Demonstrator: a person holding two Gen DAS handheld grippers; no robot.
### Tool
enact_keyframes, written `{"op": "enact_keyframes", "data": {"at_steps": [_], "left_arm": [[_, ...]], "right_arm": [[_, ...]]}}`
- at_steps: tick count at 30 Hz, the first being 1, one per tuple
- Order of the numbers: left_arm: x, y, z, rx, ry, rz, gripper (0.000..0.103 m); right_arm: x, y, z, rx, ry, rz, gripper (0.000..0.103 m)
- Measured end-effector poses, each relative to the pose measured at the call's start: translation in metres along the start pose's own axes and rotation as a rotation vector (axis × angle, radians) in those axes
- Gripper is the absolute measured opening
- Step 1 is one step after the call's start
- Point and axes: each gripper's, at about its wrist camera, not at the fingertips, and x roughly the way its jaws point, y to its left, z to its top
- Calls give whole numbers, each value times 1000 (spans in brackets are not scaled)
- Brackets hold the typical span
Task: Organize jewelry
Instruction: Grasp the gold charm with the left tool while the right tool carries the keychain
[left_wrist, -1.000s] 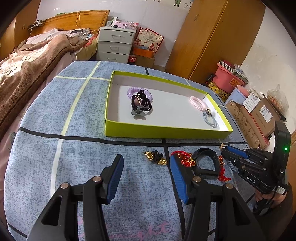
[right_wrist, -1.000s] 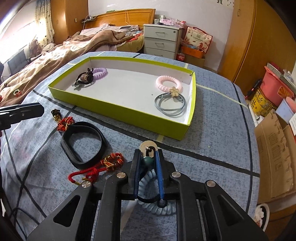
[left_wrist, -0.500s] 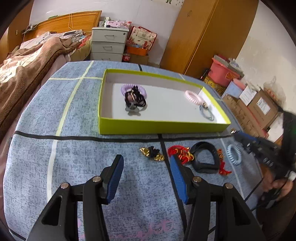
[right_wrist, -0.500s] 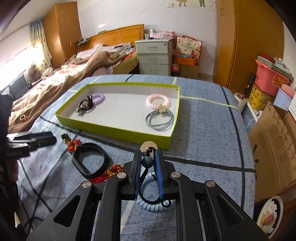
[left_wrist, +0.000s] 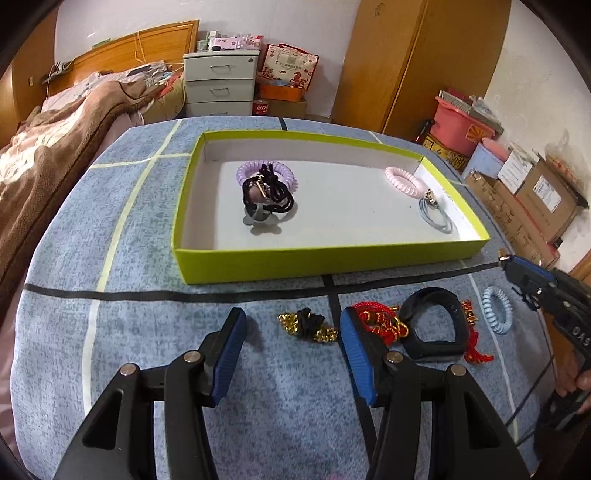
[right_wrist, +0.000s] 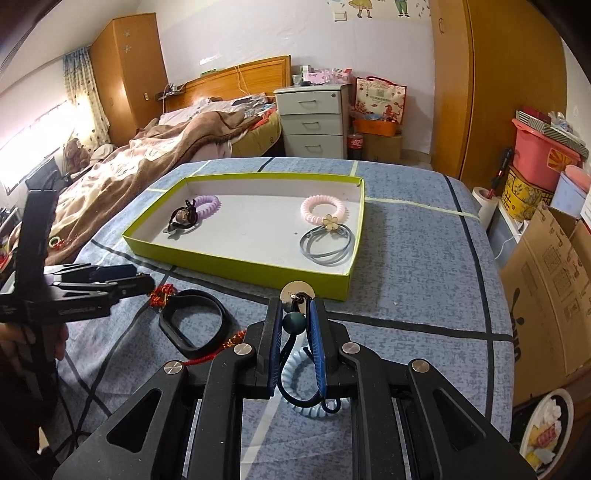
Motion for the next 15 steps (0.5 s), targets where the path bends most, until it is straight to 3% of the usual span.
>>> {"op": "enact_keyframes", "data": {"at_steps": [8,15], "left_arm": [[1,-10,-4,68,-5,74,54],[-2,-4,-4,65,-12,96,31]], "right_arm": [[-3,-1,0,1,-8,-3,16],[-4,0,-1,9,-5,-5,16]]}}
